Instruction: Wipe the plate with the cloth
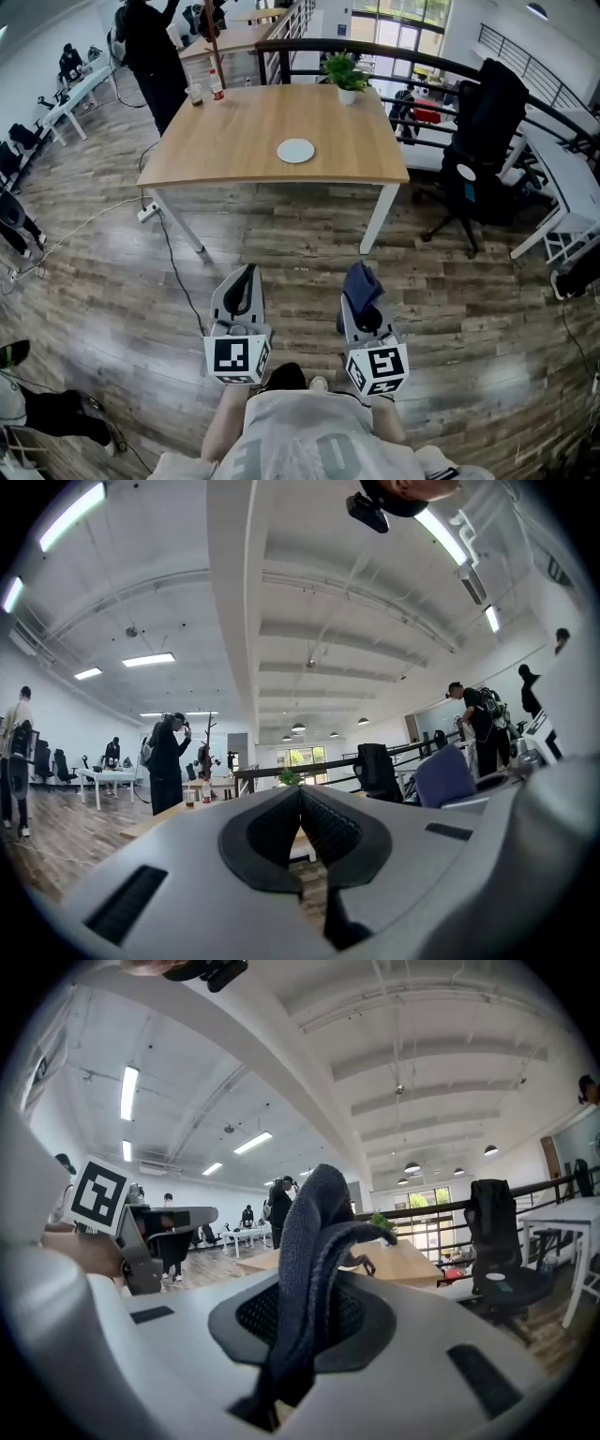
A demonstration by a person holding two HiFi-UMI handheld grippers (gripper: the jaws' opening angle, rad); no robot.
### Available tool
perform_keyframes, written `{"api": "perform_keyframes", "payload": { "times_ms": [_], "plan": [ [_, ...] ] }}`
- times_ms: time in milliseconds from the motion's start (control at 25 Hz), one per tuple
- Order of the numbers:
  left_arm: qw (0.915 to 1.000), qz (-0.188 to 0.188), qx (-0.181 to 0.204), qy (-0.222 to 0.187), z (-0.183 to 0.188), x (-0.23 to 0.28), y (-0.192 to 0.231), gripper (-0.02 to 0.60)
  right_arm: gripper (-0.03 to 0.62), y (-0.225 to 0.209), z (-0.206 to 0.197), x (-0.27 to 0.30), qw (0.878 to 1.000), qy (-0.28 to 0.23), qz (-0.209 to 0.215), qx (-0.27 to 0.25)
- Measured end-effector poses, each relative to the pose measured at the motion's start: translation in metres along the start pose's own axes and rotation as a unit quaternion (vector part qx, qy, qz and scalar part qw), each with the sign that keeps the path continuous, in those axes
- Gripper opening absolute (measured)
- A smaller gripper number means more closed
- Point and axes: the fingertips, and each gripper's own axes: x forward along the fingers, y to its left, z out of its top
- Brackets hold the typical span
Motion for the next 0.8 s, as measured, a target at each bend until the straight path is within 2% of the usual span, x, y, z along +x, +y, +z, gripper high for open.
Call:
{"api": "perform_keyframes", "payload": {
  "times_ms": [200,440,600,800],
  "plan": [
    [0.9992,-0.038,0.009,0.008,-0.009,0.015,-0.033,0.008,0.057,0.000,-0.011,-0.004,1.000,0.016,0.015,0.006],
    [0.9981,-0.060,-0.012,0.005,-0.020,0.064,-0.037,0.008,0.057,-0.030,-0.022,0.019,0.999,0.034,-0.008,0.016],
    [0.9969,-0.077,-0.015,-0.004,-0.022,0.109,-0.028,0.008,0.057,-0.053,-0.012,0.058,0.999,0.026,-0.021,0.032],
    [0.9971,-0.073,-0.019,-0.002,-0.020,0.166,0.006,0.008,0.057,-0.071,0.018,0.123,1.000,0.014,-0.017,0.018]
  ]
}}
